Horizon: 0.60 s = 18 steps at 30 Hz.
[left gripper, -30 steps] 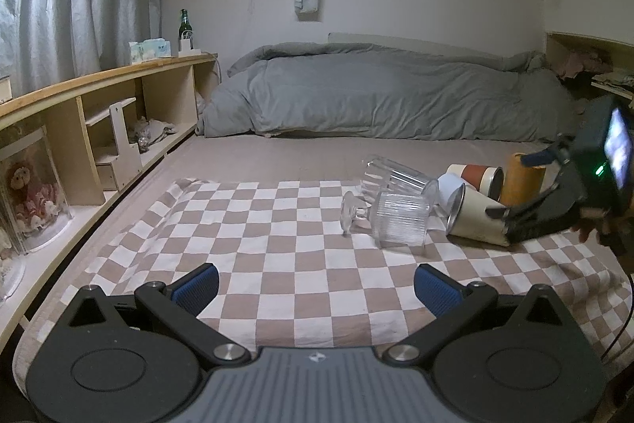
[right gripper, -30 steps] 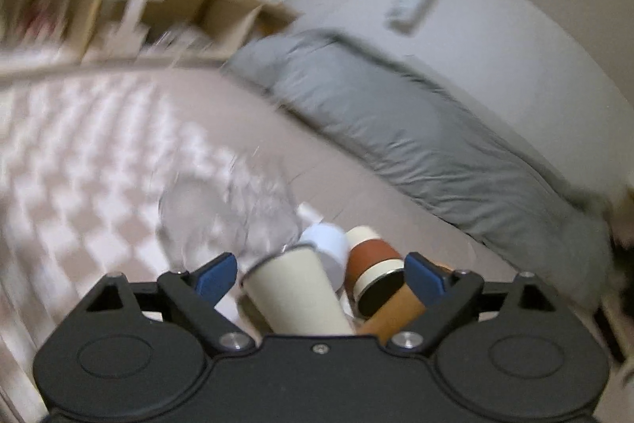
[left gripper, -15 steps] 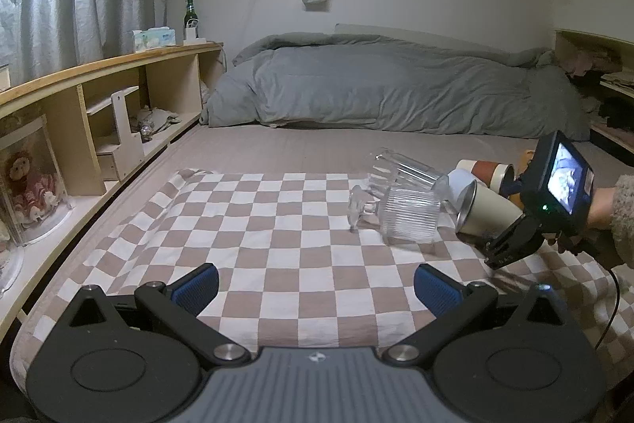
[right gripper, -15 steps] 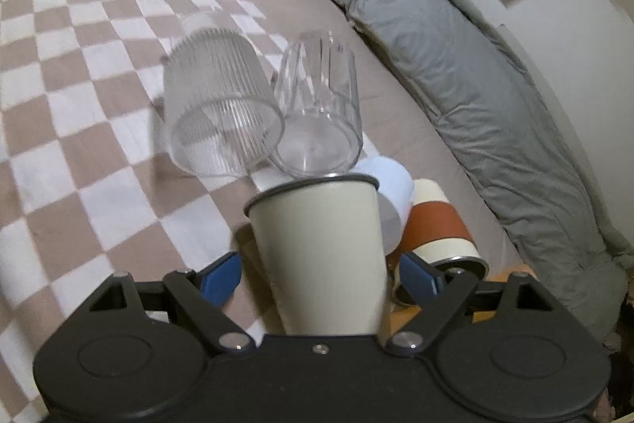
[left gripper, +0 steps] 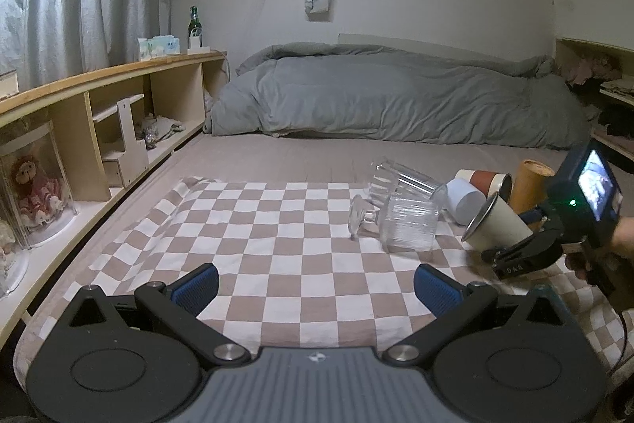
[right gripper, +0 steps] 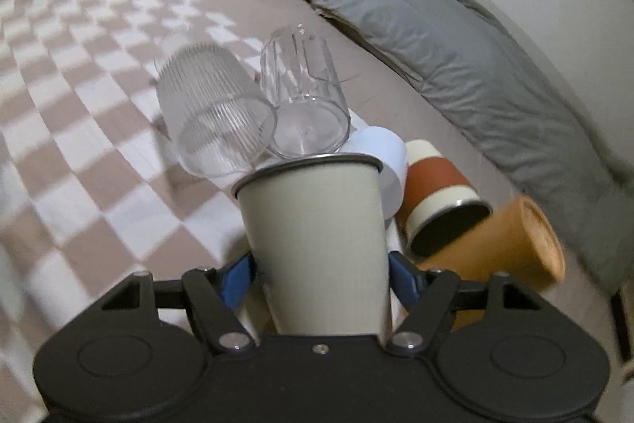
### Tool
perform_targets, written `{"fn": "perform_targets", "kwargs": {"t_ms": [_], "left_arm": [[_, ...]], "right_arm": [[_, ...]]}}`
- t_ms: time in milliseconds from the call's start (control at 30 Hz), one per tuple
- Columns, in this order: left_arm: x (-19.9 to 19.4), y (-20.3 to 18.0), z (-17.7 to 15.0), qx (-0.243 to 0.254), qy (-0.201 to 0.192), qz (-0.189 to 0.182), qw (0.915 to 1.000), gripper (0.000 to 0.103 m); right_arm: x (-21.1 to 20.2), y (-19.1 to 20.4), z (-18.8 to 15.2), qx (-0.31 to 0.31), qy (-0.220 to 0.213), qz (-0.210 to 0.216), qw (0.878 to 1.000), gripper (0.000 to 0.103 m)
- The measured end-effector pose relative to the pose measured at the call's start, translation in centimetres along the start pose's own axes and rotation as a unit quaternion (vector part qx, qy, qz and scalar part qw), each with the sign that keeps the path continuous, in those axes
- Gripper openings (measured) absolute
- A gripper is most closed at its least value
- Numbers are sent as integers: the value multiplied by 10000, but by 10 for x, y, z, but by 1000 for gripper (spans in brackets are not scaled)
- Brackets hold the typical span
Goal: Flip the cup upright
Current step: 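Lift the beige cup with the right gripper toward the left gripper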
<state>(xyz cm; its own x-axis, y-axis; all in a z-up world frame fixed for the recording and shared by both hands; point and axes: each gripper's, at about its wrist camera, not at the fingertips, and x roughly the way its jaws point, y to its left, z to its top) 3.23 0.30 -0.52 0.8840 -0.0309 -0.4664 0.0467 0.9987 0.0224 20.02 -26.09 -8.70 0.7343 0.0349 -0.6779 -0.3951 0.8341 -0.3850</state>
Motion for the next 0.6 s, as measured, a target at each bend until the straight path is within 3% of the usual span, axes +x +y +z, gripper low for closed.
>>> {"fn": "perform_targets", "kwargs": {"t_ms": [300,467,600], "left_arm": [[-19,2,-1,60,-209,56,9997,103],[-31,11,-2,-71,-340,163,9993,103],[-34,21,0,-113,-322,245,9991,103]], "right_arm": [[-46,18,15,1168,44,701,9907,73],[-45,33,38,1768,196,1167,9771,73],[-31,57,63,1732,414,1452,9733,73]]}}
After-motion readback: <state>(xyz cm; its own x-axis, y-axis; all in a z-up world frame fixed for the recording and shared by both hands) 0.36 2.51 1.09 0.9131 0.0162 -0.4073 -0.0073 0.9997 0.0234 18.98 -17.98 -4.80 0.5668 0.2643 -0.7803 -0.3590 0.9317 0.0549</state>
